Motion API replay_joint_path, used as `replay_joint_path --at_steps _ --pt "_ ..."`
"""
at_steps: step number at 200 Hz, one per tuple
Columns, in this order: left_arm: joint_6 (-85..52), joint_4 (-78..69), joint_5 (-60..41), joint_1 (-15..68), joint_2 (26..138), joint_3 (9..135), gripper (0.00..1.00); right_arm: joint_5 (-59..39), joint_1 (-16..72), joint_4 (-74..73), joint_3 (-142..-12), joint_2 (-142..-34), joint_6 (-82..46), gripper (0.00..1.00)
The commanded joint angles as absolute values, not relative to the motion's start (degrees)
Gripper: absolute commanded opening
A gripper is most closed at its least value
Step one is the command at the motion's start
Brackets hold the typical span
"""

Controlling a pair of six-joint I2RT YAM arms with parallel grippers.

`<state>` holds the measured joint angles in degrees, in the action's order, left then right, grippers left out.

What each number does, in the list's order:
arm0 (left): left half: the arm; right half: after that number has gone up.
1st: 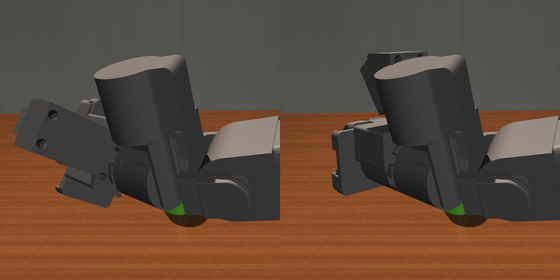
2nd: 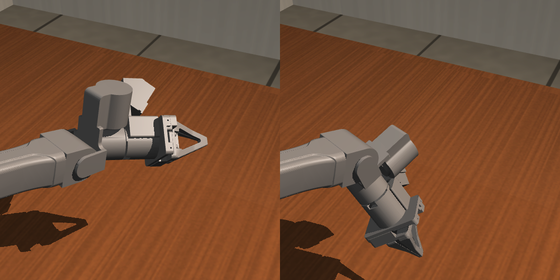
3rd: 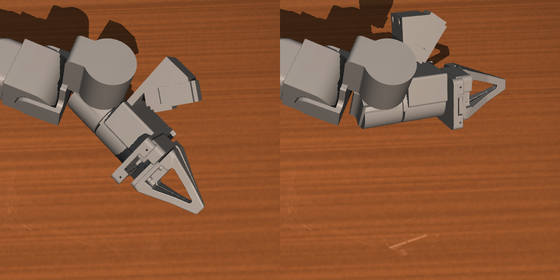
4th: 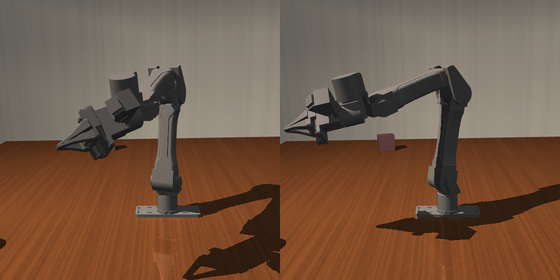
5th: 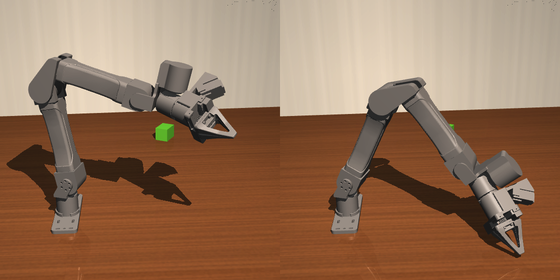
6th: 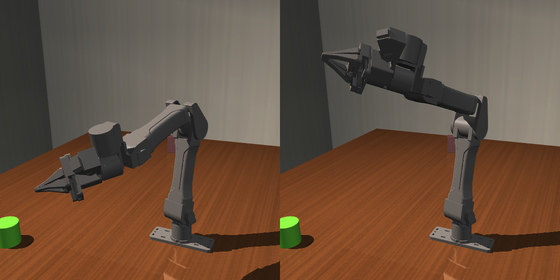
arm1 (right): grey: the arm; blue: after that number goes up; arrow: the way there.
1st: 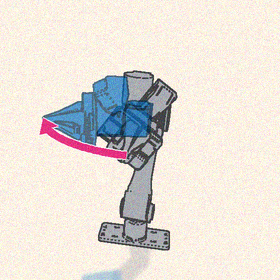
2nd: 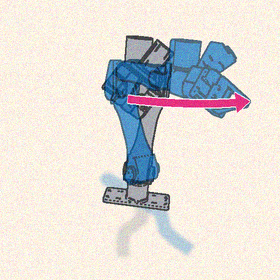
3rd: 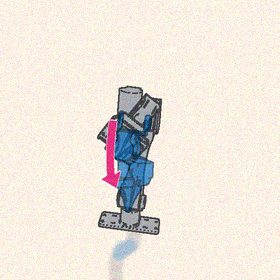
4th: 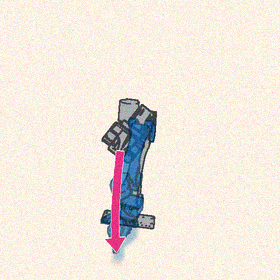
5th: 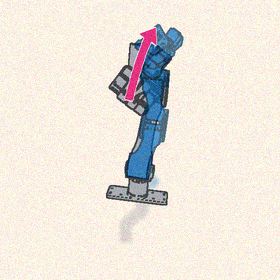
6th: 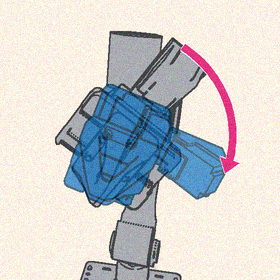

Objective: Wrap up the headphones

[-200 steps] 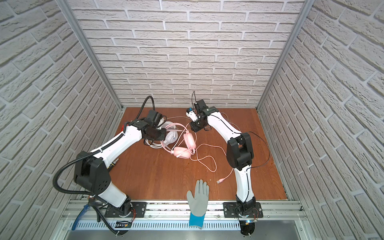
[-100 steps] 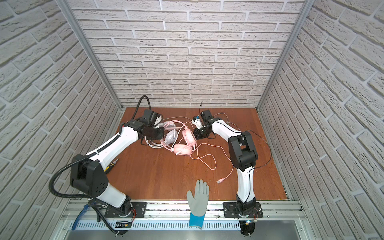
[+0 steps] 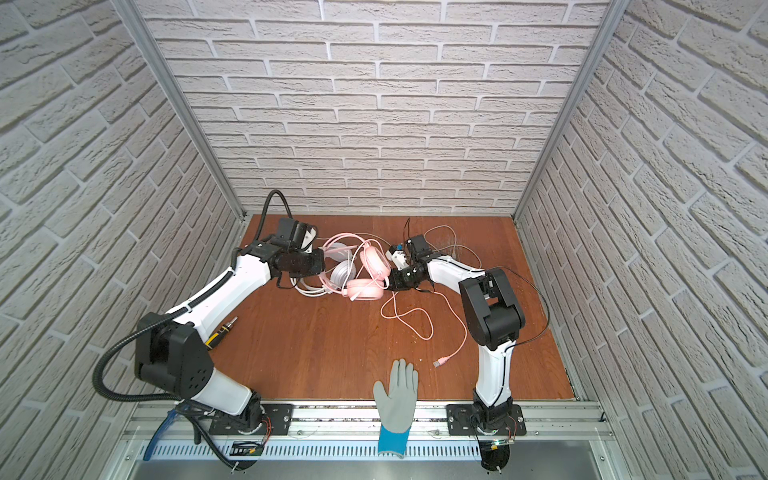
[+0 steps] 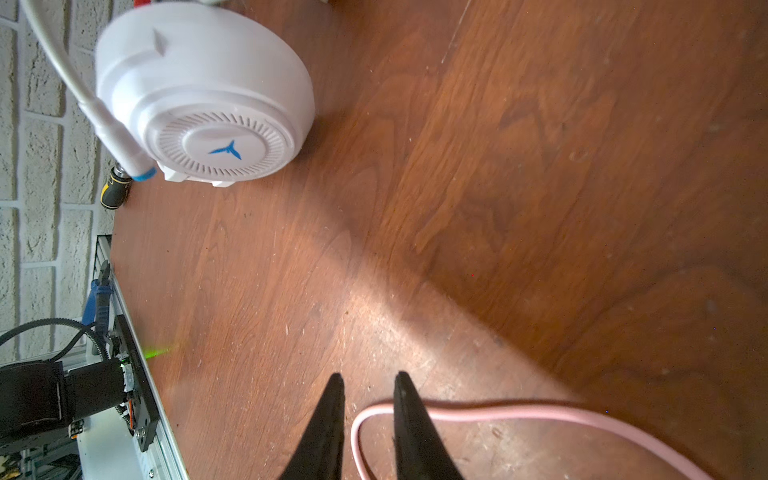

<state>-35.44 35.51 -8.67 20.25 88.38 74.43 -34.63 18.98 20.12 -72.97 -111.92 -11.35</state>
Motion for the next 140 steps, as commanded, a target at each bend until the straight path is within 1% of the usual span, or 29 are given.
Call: replay_joint_path --at_steps 1,27,140 --pt "-38.74 29.00 -12.54 19.22 85.62 74.12 0.00 -36.42 19.32 15.47 -70.51 -109.18 -13.31 0.24" --pt "-40.10 28.48 -12.59 18.70 85.78 74.09 0.00 -36.72 19.81 13.48 -68.27 -108.65 -14.33 0.24" --pt "-43.33 24.46 -12.92 18.07 85.30 74.04 0.00 -36.69 21.62 13.01 -61.97 -107.02 -14.41 0.24"
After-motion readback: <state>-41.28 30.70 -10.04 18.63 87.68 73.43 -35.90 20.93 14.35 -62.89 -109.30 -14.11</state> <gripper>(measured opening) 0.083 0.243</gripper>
